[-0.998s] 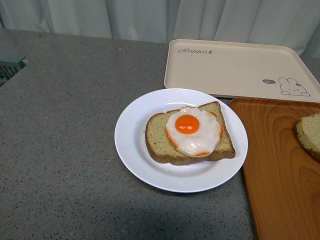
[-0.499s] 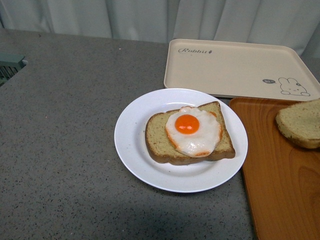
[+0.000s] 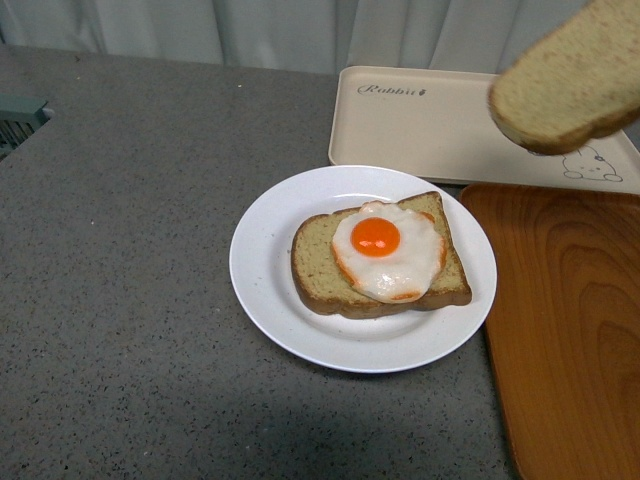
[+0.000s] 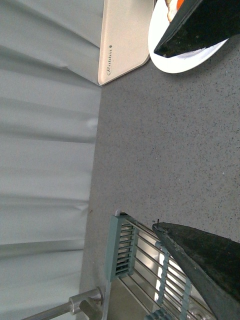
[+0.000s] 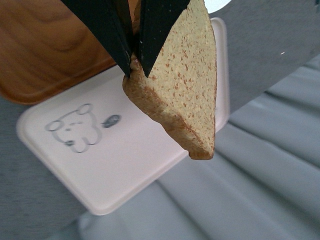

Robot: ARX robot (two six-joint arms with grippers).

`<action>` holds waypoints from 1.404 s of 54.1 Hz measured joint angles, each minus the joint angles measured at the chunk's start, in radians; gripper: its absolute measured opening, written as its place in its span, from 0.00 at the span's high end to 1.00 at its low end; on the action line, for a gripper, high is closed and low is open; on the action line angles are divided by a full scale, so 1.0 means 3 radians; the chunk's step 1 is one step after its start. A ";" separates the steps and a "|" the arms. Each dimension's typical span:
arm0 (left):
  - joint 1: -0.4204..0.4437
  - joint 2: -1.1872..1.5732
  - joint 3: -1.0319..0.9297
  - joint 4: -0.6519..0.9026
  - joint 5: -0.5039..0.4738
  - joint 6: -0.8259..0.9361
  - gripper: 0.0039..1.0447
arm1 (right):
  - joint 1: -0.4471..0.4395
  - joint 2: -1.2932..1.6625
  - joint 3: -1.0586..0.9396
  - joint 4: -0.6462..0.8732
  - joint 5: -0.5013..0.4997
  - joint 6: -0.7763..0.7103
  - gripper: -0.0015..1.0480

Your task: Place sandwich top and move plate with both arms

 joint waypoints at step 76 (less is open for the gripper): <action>0.0000 0.0000 0.0000 0.0000 0.0000 0.0000 0.06 | 0.0977 0.0643 -0.0294 0.0431 0.0463 -0.0392 0.46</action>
